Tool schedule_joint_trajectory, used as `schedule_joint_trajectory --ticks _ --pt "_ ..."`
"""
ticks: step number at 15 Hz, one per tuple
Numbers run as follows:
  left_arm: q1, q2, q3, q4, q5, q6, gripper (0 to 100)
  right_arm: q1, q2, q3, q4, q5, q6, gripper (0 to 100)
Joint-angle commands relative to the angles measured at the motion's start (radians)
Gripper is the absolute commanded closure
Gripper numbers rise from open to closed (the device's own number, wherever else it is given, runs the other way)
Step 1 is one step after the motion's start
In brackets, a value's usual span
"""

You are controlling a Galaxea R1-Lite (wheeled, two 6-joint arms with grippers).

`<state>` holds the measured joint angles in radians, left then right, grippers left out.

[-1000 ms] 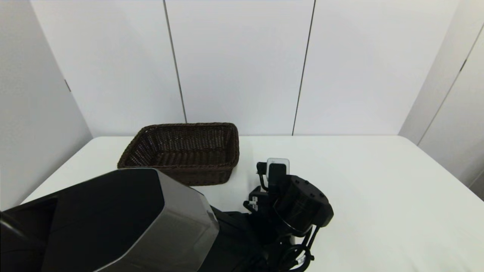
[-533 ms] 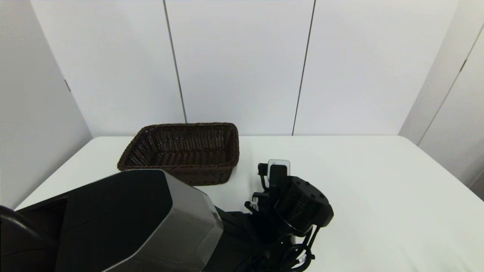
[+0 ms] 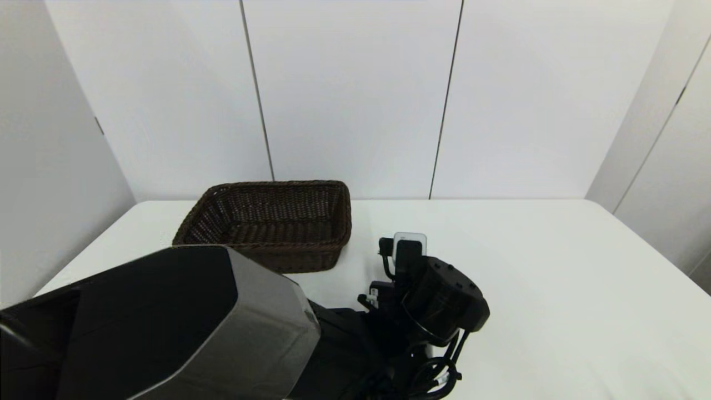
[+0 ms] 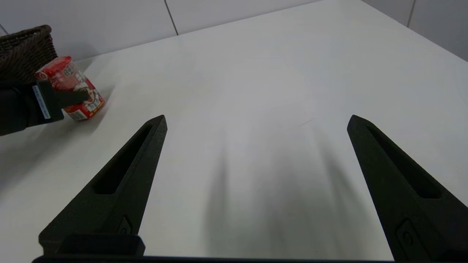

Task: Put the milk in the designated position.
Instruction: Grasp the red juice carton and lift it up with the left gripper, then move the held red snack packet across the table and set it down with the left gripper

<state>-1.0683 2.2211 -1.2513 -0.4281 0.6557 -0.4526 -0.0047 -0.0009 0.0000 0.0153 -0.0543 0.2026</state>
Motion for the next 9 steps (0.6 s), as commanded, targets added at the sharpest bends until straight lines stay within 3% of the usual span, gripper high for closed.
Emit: schedule_joint_trajectory --ticks 1,4,7,9 --pt "-0.030 -0.153 -0.007 0.135 -0.105 0.017 100 0.000 0.001 0.000 0.000 -0.001 0.001 0" --pt "-0.028 -0.357 -0.010 0.359 -0.211 0.103 100 0.000 0.001 0.000 0.000 -0.001 0.001 0" --pt "0.048 -0.508 -0.007 0.367 -0.212 0.198 100 0.000 0.001 0.000 0.000 -0.001 0.001 0" --pt "0.177 -0.587 -0.007 0.342 -0.211 0.318 100 0.000 0.002 0.000 0.000 -0.001 0.001 0"
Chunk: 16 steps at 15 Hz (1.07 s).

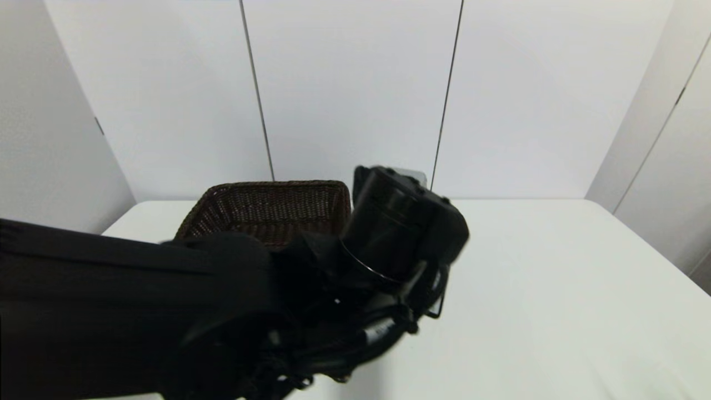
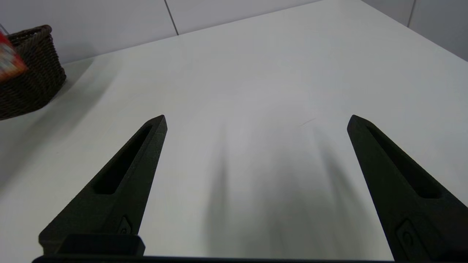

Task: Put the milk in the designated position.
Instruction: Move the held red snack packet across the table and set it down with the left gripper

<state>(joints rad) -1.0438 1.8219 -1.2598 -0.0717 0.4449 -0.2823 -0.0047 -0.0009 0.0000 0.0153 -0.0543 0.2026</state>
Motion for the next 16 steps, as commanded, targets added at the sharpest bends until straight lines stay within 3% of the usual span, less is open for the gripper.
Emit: schedule_joint_trajectory --ticks 1,3,7,8,12,16 --pt "0.245 -0.231 0.014 -0.056 -0.003 0.224 100 0.000 0.001 0.000 0.000 0.001 0.001 0" --pt "0.393 -0.302 0.069 -0.123 -0.005 0.302 100 0.000 0.001 0.000 0.000 0.001 0.001 0" --pt "0.625 -0.417 0.223 -0.151 -0.012 0.313 100 0.000 0.001 0.000 0.000 -0.001 0.001 0" --pt "0.673 -0.438 0.264 -0.157 -0.054 0.310 100 0.000 0.002 0.000 0.000 0.001 0.001 0" --pt "0.915 -0.478 0.369 -0.160 -0.394 0.316 100 0.000 0.001 0.000 0.000 -0.001 0.001 0" --pt "1.053 -0.461 0.513 -0.243 -0.489 0.311 100 0.000 0.001 0.000 0.000 -0.001 0.001 0"
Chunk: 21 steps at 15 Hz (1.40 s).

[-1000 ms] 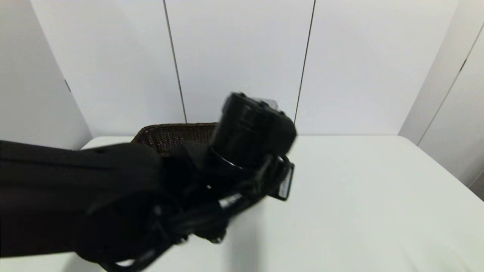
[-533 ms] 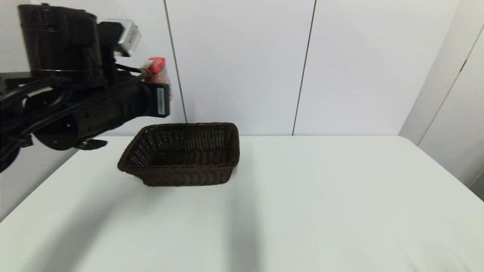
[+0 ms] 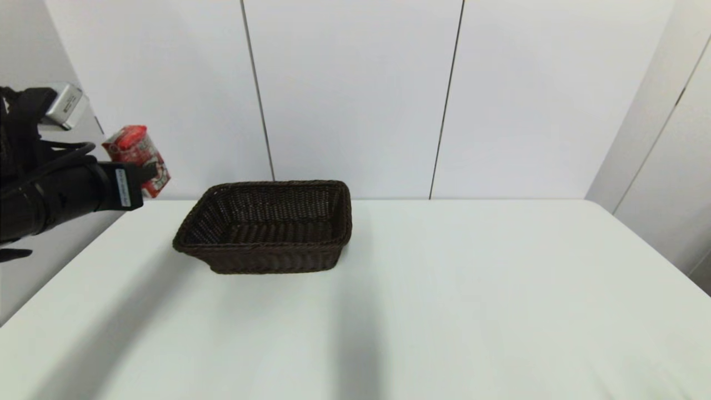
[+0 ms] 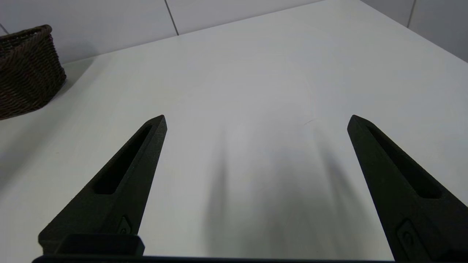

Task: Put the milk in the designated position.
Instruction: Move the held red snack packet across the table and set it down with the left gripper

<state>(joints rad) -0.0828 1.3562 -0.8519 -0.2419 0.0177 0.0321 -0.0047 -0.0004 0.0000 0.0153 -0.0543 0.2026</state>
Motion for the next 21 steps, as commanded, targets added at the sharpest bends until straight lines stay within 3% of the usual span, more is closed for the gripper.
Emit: schedule_joint_trajectory --ticks 1,3,9,13,17,21 --pt "0.121 0.023 0.143 -0.120 -0.100 -0.005 100 0.000 0.000 0.000 0.000 0.001 0.001 0" --pt "0.178 0.084 0.195 -0.221 -0.176 -0.006 100 0.000 0.000 0.000 0.000 0.001 0.001 0" --pt "0.276 0.290 0.209 -0.474 -0.285 0.002 100 0.000 0.000 0.000 0.000 0.001 0.001 0" --pt "0.313 0.419 0.241 -0.685 -0.289 0.012 100 0.000 0.000 0.000 0.000 0.001 0.001 0" --pt "0.327 0.521 0.258 -0.772 -0.305 0.037 100 0.000 0.000 0.000 0.000 0.001 0.001 0" --pt "0.324 0.584 0.263 -0.790 -0.400 0.038 100 0.000 0.000 0.002 0.000 0.001 0.001 0"
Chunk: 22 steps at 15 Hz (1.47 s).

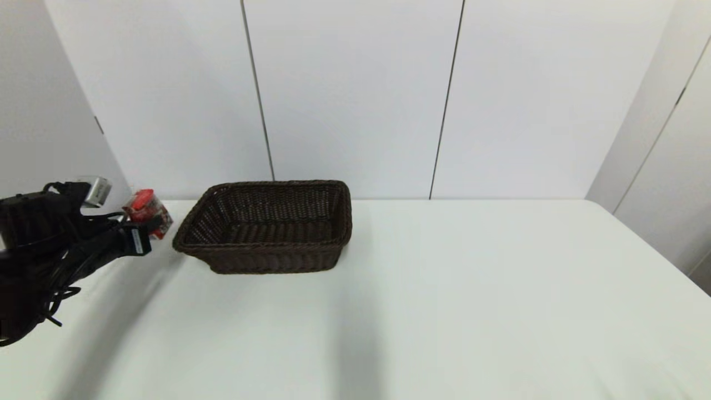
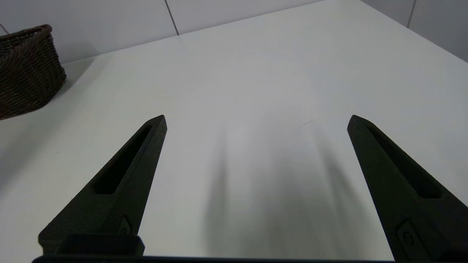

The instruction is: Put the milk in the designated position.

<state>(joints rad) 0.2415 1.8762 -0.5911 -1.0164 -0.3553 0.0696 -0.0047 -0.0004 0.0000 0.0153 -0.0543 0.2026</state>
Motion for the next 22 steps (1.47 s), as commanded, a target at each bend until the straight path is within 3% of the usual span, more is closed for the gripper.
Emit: schedule_joint_trajectory --ticks 1,11,12,22 --pt "-0.001 0.083 0.002 -0.034 -0.037 0.001 100 0.000 0.000 0.000 0.000 0.001 0.001 0" --pt "0.001 0.141 -0.006 -0.042 -0.036 0.004 100 0.000 0.000 0.000 0.000 0.001 0.001 0" --pt "0.001 0.144 -0.013 -0.042 -0.037 0.003 0 0.000 0.000 0.000 0.000 0.001 0.001 0" --pt "0.004 0.098 -0.029 -0.031 -0.031 0.003 0 0.000 0.000 0.000 0.000 0.001 0.001 0"
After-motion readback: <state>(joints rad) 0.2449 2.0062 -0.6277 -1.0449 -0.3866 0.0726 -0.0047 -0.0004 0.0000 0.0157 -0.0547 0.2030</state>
